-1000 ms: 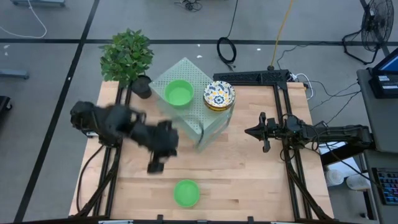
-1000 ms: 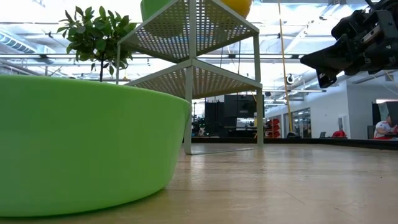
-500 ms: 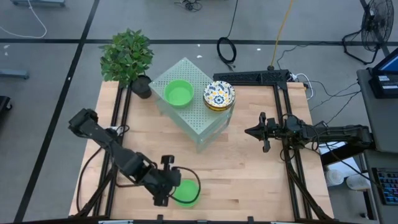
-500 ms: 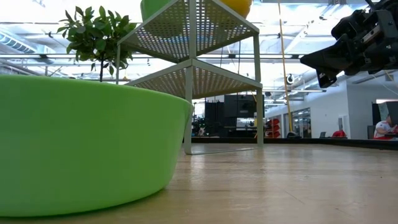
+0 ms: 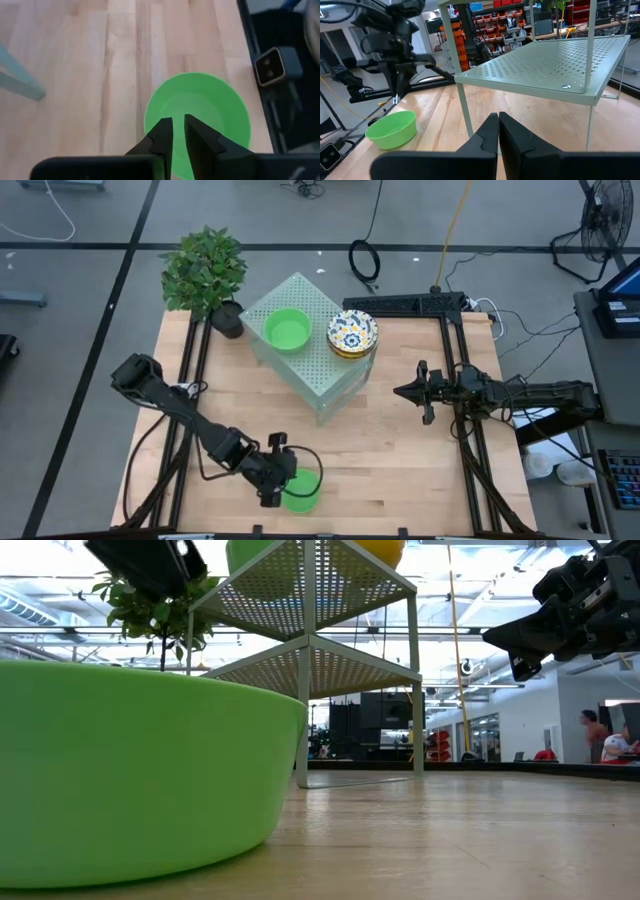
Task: Pick & Place Mini bowls
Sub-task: Stack the green bowl on the green bowl on the shelf
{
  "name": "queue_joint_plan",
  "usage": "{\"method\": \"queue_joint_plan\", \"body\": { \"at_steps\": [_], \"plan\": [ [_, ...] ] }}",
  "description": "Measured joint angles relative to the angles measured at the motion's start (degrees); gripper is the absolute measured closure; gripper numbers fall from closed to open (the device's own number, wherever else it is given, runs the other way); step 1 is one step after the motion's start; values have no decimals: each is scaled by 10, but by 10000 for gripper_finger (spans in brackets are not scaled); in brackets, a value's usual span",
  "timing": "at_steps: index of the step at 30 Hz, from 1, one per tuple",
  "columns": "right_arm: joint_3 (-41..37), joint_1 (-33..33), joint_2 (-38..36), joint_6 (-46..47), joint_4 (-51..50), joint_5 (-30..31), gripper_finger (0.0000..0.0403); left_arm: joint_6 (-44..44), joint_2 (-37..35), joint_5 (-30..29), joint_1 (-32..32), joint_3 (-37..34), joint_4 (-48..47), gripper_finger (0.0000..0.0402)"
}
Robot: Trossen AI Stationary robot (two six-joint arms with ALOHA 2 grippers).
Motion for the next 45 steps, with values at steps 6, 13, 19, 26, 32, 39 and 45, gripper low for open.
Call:
{"method": "queue_joint_plan", "body": {
  "at_steps": [6, 13, 19, 26, 32, 39, 45],
  "plan": [
    [0, 0, 0, 0, 0, 0, 403, -61, 0, 4, 24, -13, 22, 313],
    [0, 0, 0, 0, 0, 0, 403, -27, 5, 45, 20, -13, 7, 252],
    [0, 0, 0, 0, 0, 0, 403, -38, 33, 50, 16, -12, 8, 225],
    [0, 0, 0, 0, 0, 0, 403, -35, 63, 54, 16, -13, 3, 219],
    [0, 0, 0, 0, 0, 0, 403, -43, 82, 61, 23, -13, -24, 220],
    [0, 0, 0, 0, 0, 0, 403, -72, 84, 62, 39, -13, -40, 220],
    [0, 0, 0, 0, 0, 0, 403, -136, 80, 62, 55, -12, -127, 220]
  ]
}}
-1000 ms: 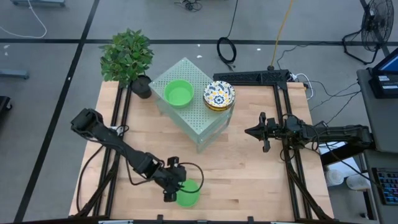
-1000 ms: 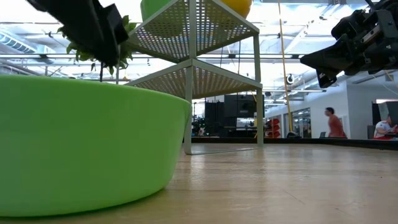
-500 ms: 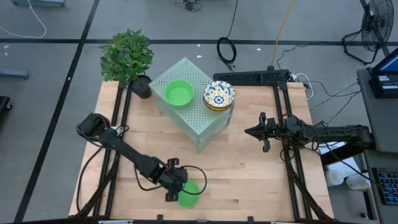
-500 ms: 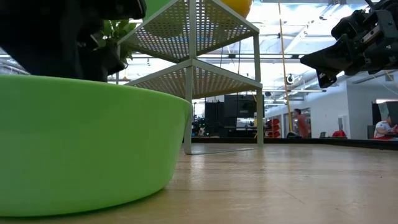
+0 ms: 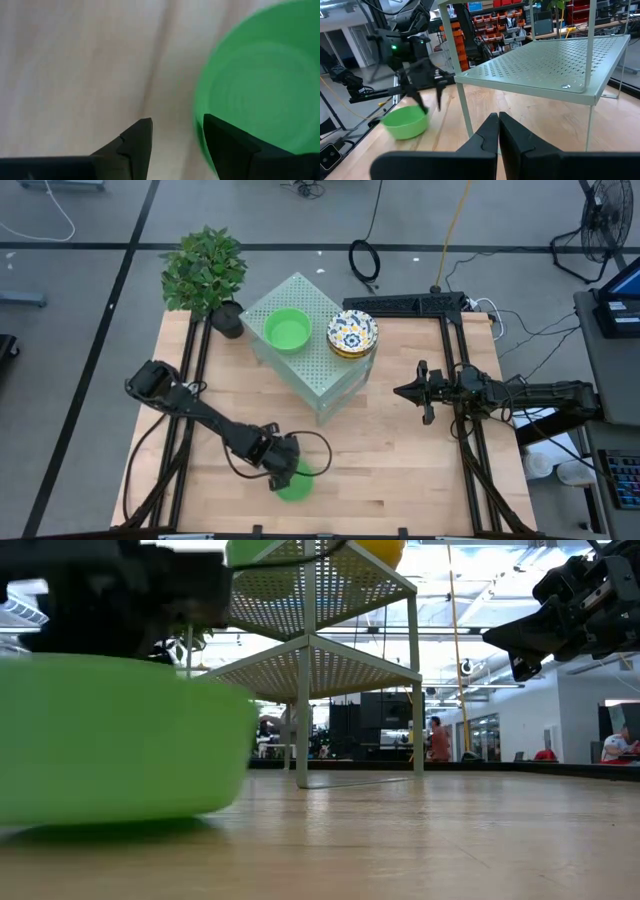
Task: Pick & Place Mini bowls
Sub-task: Stack the green bowl on the green bowl on the shelf
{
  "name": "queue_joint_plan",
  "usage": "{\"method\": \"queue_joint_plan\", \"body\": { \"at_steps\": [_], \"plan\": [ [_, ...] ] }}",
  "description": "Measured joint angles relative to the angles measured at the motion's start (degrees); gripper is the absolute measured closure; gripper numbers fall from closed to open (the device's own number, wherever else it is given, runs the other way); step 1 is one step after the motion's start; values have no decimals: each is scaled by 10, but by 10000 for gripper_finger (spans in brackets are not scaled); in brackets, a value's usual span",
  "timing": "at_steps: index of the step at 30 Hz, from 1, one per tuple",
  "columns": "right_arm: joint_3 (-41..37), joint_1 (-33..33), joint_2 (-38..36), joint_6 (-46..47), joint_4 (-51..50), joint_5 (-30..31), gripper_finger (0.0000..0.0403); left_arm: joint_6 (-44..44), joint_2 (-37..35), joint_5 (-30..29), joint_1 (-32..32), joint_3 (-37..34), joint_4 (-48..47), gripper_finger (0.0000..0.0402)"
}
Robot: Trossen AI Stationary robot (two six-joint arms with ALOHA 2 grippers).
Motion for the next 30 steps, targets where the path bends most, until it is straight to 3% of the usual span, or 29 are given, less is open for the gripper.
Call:
{"method": "queue_joint_plan", "body": {
  "at_steps": [17, 23, 30],
  "plan": [
    [0, 0, 0, 0, 0, 0, 403, -161, 0, -2, 35, 0, -202, 220],
    [0, 0, 0, 0, 0, 0, 403, -151, 0, 2, 52, 2, -217, 220],
    [0, 0, 0, -1, 0, 0, 403, -64, -3, 3, 59, 22, -215, 220]
  ]
}}
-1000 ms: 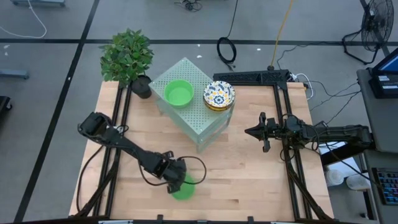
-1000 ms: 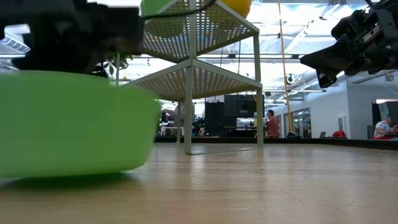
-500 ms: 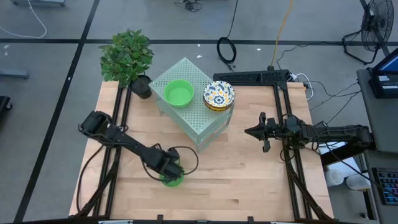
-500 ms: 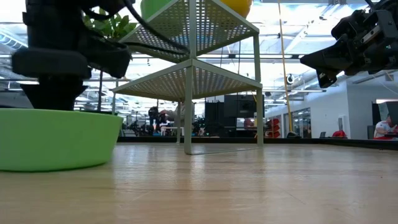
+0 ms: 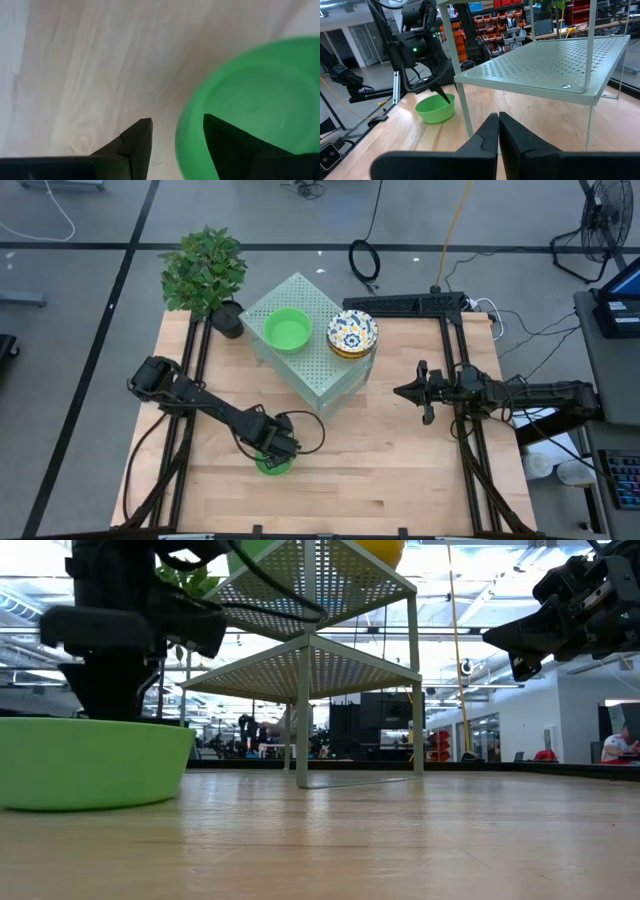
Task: Pick & Place Mini bowls
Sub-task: Stack the green bowl on the green bowl on the shelf
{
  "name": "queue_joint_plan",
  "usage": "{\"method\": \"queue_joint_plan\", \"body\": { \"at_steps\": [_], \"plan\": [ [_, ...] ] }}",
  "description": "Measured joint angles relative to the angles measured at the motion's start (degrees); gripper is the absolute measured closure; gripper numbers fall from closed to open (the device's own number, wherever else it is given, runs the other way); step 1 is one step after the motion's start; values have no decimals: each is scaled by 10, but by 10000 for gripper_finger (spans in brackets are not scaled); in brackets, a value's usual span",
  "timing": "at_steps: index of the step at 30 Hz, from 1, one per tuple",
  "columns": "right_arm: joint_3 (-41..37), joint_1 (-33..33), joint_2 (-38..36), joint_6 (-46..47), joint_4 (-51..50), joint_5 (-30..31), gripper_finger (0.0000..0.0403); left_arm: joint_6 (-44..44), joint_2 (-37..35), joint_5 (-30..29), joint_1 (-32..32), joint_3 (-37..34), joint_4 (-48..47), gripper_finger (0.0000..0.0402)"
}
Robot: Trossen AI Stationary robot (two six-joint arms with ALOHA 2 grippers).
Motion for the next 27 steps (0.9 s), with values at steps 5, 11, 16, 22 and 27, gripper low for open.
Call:
{"method": "queue_joint_plan", "body": {
  "at_steps": [5, 11, 16, 22, 27],
  "plan": [
    [0, 0, 0, 0, 0, 0, 403, 131, 0, 5, -9, 2, 0, 220],
    [0, 0, 0, 0, 0, 0, 403, 178, 0, -1, -9, 2, 0, 220],
    [0, 0, 0, 0, 0, 0, 403, 194, 0, -1, -10, 2, 1, 233],
    [0, 0, 0, 0, 0, 0, 403, 194, 0, 12, -9, 1, 1, 301],
    [0, 0, 0, 0, 0, 0, 403, 204, -1, 20, -9, 1, 1, 362]
  ]
}}
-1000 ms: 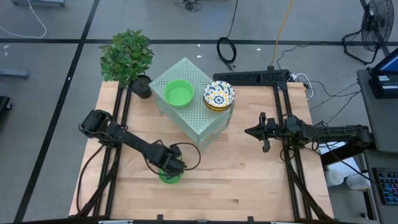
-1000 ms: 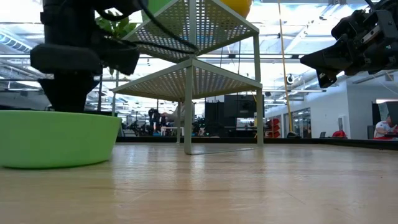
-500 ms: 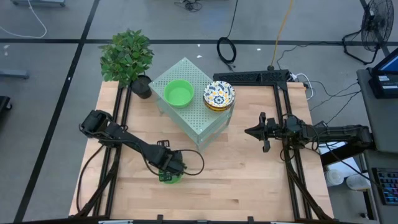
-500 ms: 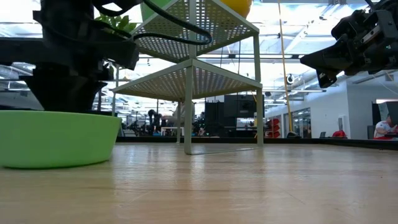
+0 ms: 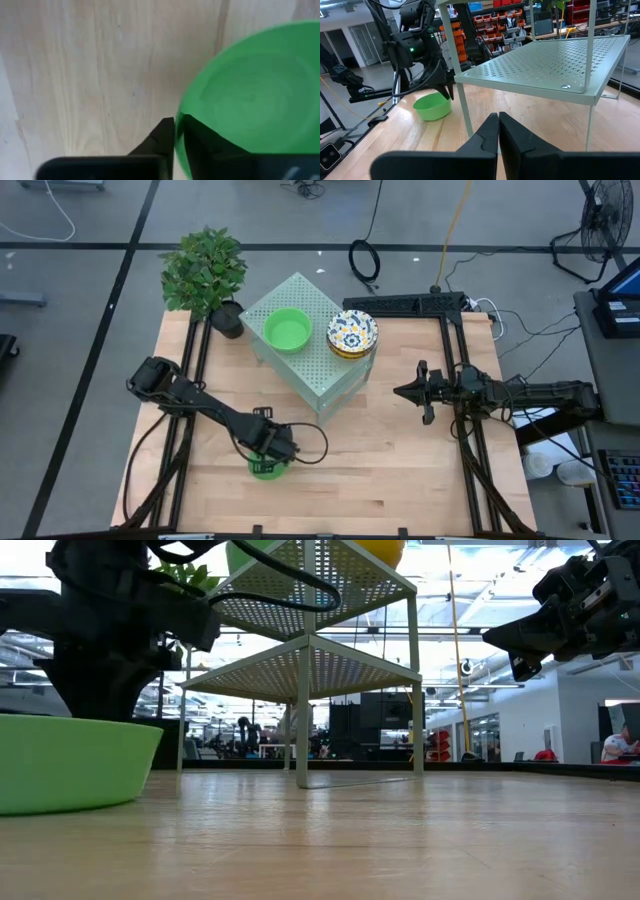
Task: Pick & Place Mini bowls
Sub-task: Stack the green bowl on the green bowl on the shelf
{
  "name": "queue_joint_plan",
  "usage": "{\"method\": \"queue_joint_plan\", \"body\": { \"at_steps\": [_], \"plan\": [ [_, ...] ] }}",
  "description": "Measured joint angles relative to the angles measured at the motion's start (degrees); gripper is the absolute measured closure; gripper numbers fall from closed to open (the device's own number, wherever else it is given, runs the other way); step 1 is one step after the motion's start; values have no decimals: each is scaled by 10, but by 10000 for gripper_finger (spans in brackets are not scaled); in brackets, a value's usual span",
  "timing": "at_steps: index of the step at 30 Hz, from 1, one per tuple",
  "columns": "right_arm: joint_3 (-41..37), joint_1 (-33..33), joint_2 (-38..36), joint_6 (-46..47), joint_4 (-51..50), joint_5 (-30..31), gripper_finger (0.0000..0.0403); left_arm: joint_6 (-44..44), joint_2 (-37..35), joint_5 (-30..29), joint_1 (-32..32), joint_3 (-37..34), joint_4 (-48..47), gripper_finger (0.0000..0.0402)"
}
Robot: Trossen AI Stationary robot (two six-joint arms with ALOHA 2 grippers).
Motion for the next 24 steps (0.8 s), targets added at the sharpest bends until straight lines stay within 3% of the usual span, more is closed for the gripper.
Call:
{"method": "queue_joint_plan", "body": {
  "at_steps": [4, 9, 14, 20, 24],
  "plan": [
    [0, 0, 0, 0, 0, 0, 403, -7, -3, 18, 4, 1, 1, 392],
    [0, 0, 0, 0, 0, 0, 403, -54, -10, 40, 9, 2, 0, 381],
    [0, 0, 0, 0, 0, 0, 403, -61, -39, 36, 4, 27, 0, 395],
    [0, 0, 0, 0, -1, 0, 403, -57, -106, -33, -11, 69, -1, 394],
    [0, 0, 0, 0, -1, 0, 403, -43, -161, -111, -24, 109, -1, 392]
  ]
}}
